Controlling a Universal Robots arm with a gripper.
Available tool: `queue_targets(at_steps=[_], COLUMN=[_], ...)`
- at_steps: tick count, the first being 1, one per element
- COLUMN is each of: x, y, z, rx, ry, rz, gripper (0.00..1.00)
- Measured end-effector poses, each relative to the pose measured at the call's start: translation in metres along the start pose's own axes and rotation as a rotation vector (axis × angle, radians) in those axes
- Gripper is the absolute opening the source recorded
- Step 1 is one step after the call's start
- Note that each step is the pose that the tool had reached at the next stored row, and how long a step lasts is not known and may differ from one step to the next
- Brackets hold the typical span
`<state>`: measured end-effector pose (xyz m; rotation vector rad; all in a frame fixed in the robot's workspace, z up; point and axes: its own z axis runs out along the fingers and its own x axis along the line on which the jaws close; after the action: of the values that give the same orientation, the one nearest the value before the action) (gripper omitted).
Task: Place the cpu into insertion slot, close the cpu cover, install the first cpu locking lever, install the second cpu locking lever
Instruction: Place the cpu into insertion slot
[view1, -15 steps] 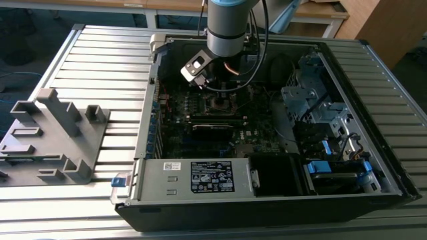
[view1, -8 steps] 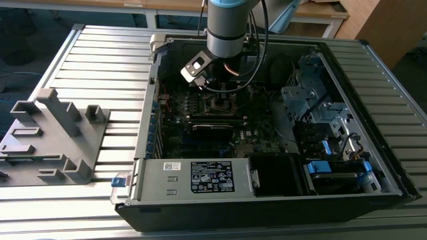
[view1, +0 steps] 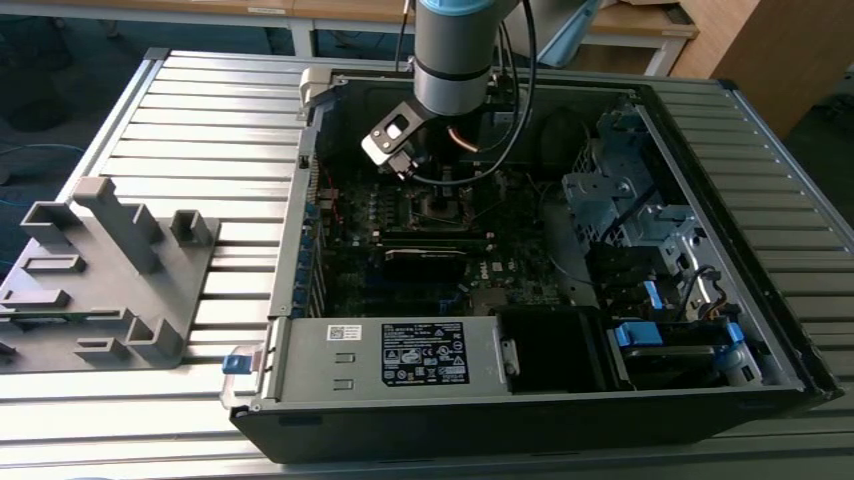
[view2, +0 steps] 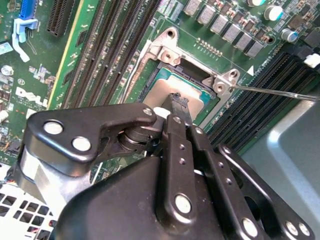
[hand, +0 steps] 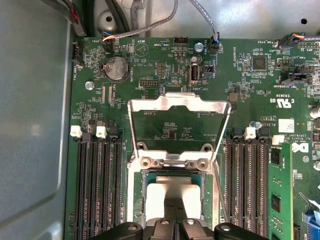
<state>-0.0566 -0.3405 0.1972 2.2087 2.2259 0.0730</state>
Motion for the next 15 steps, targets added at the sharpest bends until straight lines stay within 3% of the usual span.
queue_targets(at_steps=[4,6,12,15], x=[0.0006,0.0003,0.0007,0.0008], y=[0.0004,0.0003,0.0009,0.0009], z=[-0.0026,-0.0068,-0.0215,-0.0228], rx=[-0.0019,-0.0003,-0.0003,-0.0003], ry=[0.0029,0.0004,0.0004,0.0005], rz=[0.000,0.000,0.000,0.000], gripper=[0.11,0.11,0.11,0.11])
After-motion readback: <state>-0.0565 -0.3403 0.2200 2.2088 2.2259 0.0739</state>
